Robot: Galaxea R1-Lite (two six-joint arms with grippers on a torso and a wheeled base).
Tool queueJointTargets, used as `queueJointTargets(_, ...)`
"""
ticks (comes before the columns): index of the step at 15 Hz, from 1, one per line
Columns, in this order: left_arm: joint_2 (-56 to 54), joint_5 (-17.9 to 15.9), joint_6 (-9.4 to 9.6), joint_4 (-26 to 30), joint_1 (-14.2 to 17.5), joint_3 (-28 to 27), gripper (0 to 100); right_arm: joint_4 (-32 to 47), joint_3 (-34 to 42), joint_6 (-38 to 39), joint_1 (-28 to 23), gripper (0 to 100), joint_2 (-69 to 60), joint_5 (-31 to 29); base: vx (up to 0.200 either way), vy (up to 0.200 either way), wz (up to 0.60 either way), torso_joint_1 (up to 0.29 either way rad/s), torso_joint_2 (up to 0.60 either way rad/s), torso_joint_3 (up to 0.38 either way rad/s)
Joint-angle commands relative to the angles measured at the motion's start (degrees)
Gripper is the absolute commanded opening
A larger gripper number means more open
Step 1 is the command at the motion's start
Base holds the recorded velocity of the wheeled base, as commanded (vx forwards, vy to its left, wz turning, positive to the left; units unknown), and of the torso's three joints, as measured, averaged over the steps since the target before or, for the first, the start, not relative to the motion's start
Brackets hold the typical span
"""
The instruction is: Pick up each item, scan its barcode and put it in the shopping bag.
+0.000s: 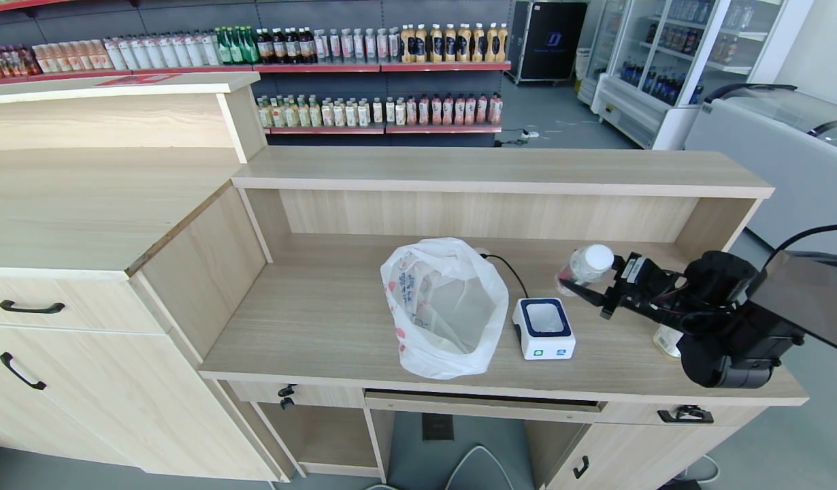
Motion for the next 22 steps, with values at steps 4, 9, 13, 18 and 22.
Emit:
queueJointTargets(4,0.0,0.0,-0.01,0.0,0.0,0.0,100,-0.1,-0.6,0.0,0.0,0,0.9,0.9,0.0,0.0,0.0,0.0,0.0,0.0)
queueJointTargets(9,0.0,0.0,-0.01,-0.1,0.0,0.0,100,-0.1,-4.6,0.0,-0.3,0,3.0,2.9,0.0,0.0,0.0,0.0,0.0,0.0)
queueJointTargets(13,0.0,0.0,-0.01,0.0,0.0,0.0,100,-0.1,-4.5,-0.2,-0.5,0,3.6,3.0,0.0,0.0,0.0,0.0,0.0,0.0)
queueJointTargets(18,0.0,0.0,-0.01,0.0,0.0,0.0,100,-0.1,-3.9,-0.6,-0.5,0,3.6,4.2,0.0,0.0,0.0,0.0,0.0,0.0)
queueJointTargets(22,0.0,0.0,-0.01,0.0,0.0,0.0,100,-0.1,-4.1,-2.1,-1.0,0,4.3,5.7,0.0,0.0,0.0,0.0,0.0,0.0)
